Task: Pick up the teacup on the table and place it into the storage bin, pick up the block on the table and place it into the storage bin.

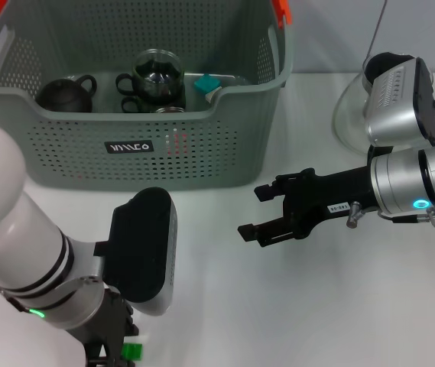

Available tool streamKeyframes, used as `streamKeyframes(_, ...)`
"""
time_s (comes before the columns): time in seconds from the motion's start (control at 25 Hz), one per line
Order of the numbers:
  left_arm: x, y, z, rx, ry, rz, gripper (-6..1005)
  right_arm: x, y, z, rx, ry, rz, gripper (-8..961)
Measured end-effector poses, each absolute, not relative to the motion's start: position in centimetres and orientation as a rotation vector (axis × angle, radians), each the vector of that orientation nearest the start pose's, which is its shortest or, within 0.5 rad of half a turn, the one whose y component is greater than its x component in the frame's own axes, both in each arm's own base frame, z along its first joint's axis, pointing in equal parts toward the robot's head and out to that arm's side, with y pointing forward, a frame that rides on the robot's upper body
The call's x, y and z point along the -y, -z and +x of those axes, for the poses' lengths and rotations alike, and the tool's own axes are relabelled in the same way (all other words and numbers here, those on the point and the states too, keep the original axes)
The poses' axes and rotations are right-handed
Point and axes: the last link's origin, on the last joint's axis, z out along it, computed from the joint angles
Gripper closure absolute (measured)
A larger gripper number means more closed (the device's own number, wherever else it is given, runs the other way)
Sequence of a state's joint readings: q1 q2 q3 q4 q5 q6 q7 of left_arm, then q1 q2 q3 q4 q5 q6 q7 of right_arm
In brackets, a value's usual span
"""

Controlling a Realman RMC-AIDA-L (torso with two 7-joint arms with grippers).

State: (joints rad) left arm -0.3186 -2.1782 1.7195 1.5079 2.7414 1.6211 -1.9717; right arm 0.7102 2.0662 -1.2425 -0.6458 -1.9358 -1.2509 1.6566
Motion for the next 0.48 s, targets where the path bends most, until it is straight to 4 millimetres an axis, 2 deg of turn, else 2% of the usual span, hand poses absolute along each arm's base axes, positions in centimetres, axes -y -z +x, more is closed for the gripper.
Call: streamKeyframes(0.48, -26.22, 5.54, -20.77, 0.053, -0.897, -2.975, 711, -36.9, 6.59, 19.75, -0.56, -0.259, -2.954, 70)
